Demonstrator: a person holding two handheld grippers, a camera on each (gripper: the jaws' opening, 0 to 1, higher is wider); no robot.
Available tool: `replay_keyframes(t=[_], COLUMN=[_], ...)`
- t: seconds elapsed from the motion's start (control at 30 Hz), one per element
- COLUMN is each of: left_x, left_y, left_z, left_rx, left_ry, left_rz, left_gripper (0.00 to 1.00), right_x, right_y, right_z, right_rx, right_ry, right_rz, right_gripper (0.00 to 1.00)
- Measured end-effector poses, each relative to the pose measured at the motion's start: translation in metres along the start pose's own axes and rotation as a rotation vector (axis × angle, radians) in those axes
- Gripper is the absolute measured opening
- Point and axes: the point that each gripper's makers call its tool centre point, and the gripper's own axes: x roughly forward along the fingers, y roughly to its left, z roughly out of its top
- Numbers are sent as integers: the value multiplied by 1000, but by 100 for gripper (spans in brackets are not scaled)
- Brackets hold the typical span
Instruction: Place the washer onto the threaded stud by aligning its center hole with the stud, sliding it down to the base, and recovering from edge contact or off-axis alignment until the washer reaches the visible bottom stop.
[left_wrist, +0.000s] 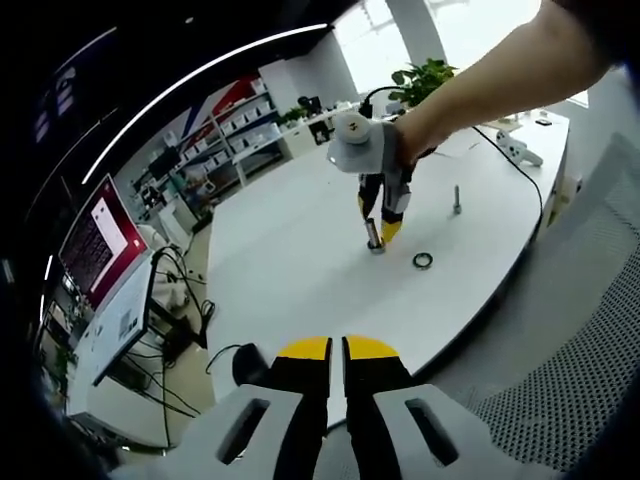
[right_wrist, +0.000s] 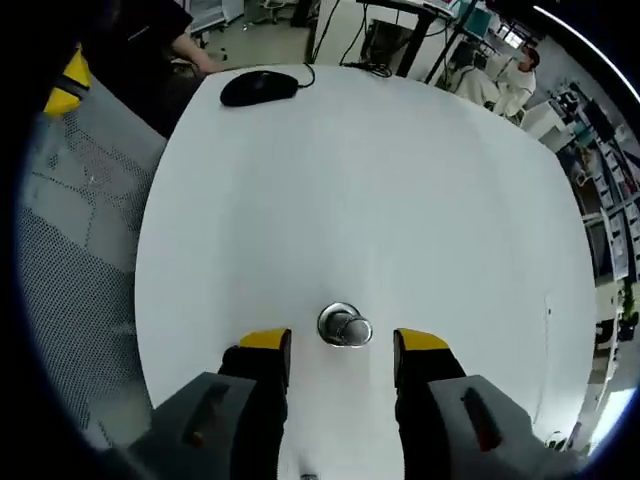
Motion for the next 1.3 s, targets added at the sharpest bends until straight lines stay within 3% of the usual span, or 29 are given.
replay_keyframes(t=[0.13,0.4,0.8,0.93,1.1,1.3], left_x=[0,0,1,1,1,0], left_y=[0,-2,-1,-1,0,0], left_z=[0,-2,-3,-3,-3,-2], left_rx=[0,4,4,3,0,0], left_ry=[3,12,15,16,14,9], left_rz=[-1,-8,-6,-6,0,1], left_gripper=[1,1,1,1,1,1], right_x=[-18,-44,-33,-23,-4,10], right_y=[0,12,37,49,74,85], right_z=[6,4,-11,-19,-37,-46], right_rx=[74,158,232,233,182,160], right_ry=[-90,-181,-277,-259,-180,-124], right_rz=[-18,-27,-3,1,65,97], right_gripper=[43,43,40,40,37,38])
